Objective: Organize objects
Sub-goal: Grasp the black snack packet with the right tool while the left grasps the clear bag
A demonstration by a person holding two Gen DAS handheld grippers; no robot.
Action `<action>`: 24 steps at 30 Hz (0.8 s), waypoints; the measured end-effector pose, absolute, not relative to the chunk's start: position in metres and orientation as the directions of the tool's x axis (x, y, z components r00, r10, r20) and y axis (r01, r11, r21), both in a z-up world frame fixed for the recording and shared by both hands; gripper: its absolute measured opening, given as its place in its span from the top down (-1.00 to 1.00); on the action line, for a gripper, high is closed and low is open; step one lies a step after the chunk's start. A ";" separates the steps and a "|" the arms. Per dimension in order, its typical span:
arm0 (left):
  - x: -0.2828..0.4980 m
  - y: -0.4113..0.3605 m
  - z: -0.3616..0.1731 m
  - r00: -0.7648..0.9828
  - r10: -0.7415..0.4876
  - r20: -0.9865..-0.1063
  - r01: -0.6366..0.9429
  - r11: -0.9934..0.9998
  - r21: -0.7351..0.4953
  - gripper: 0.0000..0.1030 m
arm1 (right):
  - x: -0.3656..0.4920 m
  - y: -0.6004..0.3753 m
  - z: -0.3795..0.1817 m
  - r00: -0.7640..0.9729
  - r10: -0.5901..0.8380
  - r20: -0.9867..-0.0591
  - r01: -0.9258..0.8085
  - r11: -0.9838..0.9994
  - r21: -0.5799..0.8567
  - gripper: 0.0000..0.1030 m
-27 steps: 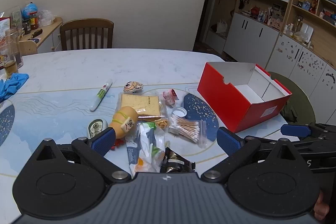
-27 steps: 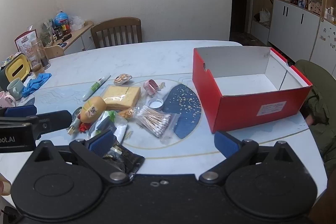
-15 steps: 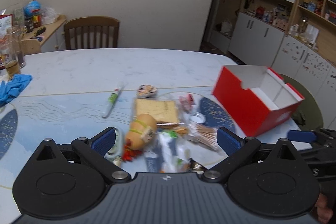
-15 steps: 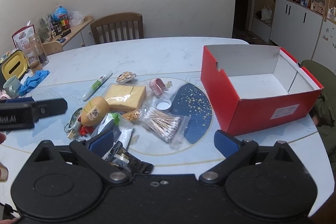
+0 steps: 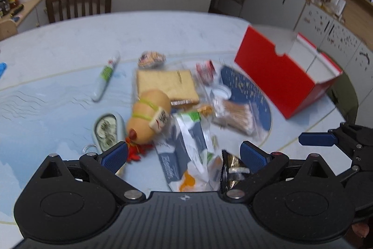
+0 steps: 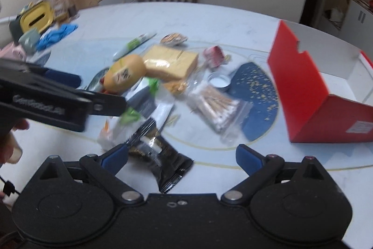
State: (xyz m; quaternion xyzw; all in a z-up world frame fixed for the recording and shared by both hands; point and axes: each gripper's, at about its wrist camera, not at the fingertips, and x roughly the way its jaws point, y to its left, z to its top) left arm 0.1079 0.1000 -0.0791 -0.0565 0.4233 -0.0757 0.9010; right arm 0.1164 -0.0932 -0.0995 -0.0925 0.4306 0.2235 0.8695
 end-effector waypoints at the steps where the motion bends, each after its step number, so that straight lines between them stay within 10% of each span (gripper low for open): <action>1: 0.111 0.099 -0.084 0.617 -0.186 -0.765 0.089 0.982 -0.168 -0.98 | 0.117 -0.091 -0.103 0.522 0.310 -0.795 -0.482 0.876 0.025 -0.90; 24: 0.136 0.093 -0.119 0.499 -0.273 -0.823 0.122 0.962 -0.245 0.26 | 0.122 -0.074 -0.131 0.436 0.330 -0.837 -0.608 0.794 -0.004 0.24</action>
